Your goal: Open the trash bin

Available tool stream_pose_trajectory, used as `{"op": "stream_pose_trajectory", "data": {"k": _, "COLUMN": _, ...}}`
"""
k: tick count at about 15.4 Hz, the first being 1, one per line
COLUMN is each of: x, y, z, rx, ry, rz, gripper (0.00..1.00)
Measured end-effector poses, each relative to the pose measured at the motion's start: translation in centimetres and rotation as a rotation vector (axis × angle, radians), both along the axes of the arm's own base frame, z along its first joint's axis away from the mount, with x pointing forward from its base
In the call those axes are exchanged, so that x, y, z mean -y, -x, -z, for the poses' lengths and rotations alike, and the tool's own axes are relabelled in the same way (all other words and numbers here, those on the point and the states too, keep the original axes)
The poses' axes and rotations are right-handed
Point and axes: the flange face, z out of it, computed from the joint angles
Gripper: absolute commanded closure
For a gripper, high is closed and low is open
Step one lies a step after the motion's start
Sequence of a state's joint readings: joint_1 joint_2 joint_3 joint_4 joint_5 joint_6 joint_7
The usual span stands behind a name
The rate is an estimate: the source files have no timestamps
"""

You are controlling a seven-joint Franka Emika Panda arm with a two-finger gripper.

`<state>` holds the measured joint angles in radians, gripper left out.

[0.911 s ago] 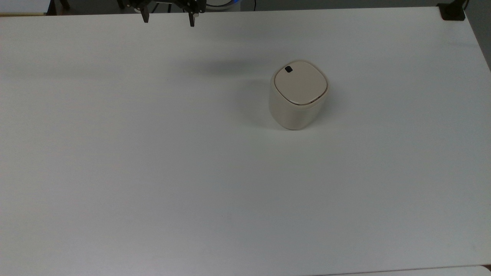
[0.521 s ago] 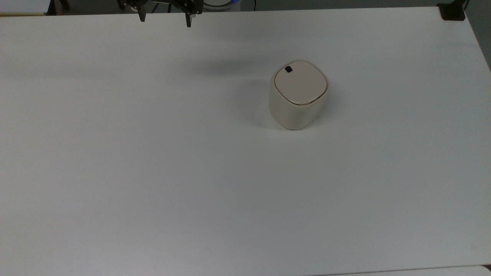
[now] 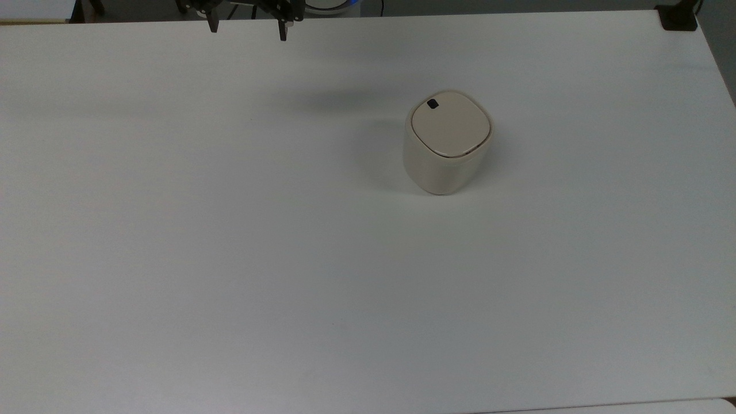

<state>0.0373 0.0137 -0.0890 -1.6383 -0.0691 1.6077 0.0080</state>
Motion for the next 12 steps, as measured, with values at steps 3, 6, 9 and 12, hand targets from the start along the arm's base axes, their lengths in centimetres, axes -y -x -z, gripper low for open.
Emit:
{"op": "stream_pose_trajectory", "data": {"k": 3, "x": 0.0, "y": 0.0, "z": 0.0, "rx": 0.0, "ry": 0.0, "rz": 0.001, "gripper": 0.0}}
{"op": "stream_pose_trajectory", "data": {"k": 6, "x": -0.05, "y": 0.0, "z": 0.0, "rx": 0.0, "ry": 0.0, "rz": 0.0, "gripper": 0.0}}
{"op": "stream_pose_trajectory", "data": {"k": 9, "x": -0.54, "y": -0.08, "z": 0.16, "rx": -0.003, "ry": 0.002, "rz": -0.009, "gripper": 0.0}}
{"op": "stream_pose_trajectory", "data": {"k": 12, "x": -0.98, "y": -0.34, "z": 0.9, "rx": -0.018, "ry": 0.015, "rz": -0.021, "gripper": 0.1}}
